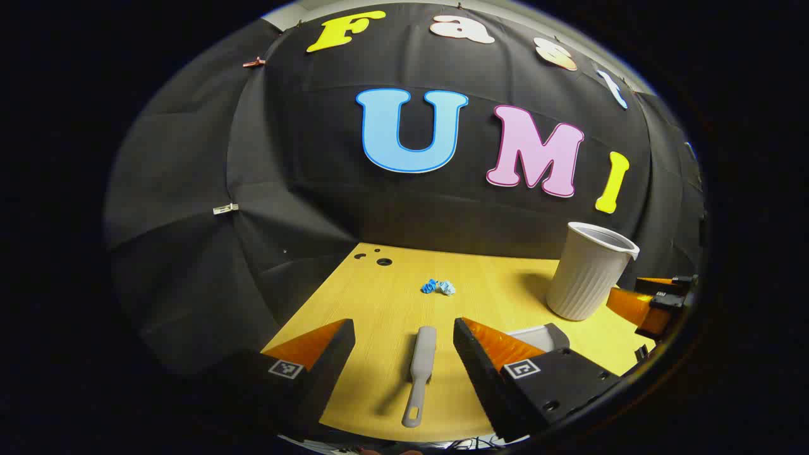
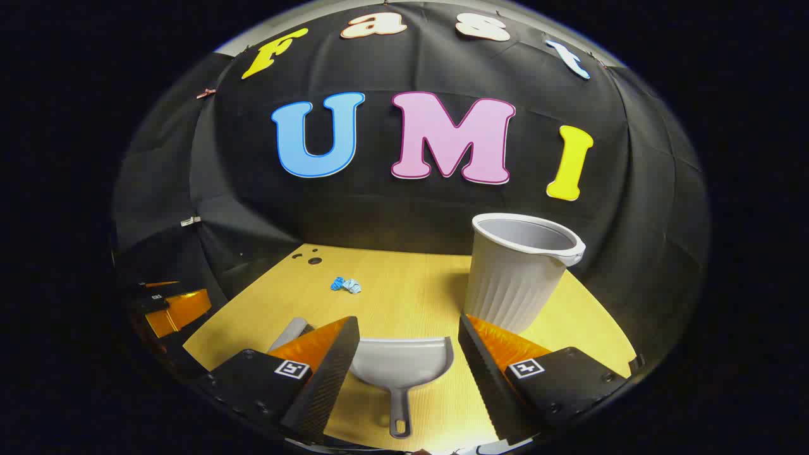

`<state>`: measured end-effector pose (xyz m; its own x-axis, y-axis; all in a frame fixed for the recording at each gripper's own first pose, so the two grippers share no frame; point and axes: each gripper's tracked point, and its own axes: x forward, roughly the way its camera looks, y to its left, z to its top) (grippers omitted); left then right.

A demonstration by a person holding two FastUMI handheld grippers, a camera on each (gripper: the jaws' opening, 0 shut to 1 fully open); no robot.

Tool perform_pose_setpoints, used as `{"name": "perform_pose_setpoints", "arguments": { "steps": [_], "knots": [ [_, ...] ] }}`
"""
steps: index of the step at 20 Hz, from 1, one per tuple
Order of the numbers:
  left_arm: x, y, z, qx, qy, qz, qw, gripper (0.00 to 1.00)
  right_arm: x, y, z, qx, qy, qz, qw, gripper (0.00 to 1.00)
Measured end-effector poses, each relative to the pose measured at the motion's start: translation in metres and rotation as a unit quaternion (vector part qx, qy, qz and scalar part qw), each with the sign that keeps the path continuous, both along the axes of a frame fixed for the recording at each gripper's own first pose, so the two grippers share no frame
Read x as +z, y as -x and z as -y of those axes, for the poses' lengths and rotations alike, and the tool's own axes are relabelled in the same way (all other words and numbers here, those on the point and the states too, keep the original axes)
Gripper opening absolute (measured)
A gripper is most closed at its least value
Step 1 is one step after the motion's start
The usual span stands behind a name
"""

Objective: Pick up the small broom and dustpan from the desktop, sweep the trash into the dustpan with the broom, and then empty the trash into the garbage bin.

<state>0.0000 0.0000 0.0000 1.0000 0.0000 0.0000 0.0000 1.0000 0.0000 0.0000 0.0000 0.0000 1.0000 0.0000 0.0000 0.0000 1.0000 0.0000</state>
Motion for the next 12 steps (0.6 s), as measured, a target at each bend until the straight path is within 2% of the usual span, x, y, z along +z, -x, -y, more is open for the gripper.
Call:
{"name": "perform_pose_setpoints", "arguments": {
  "steps": [3, 6, 9, 12],
  "knots": [
    [0.000, -0.002, -0.001, 0.000, -0.007, 0.001, 1.000, 0.99, -0.006, -0.005, 0.000, 0.002, -0.005, -0.017, 1.000, 0.98],
    [-0.007, 0.000, 0.006, -0.018, 0.009, -0.009, 1.000, 0.99, -0.015, -0.010, -0.002, 0.010, -0.013, -0.038, 0.999, 0.98],
    [-0.014, -0.005, 0.006, -0.017, 0.010, -0.018, 1.000, 0.99, -0.019, -0.014, -0.007, 0.015, -0.013, -0.046, 0.999, 0.98],
    [-0.034, -0.016, 0.010, -0.030, 0.017, -0.053, 0.998, 0.99, -0.025, -0.018, -0.013, 0.027, 0.000, -0.056, 0.998, 0.98]
  ]
}}
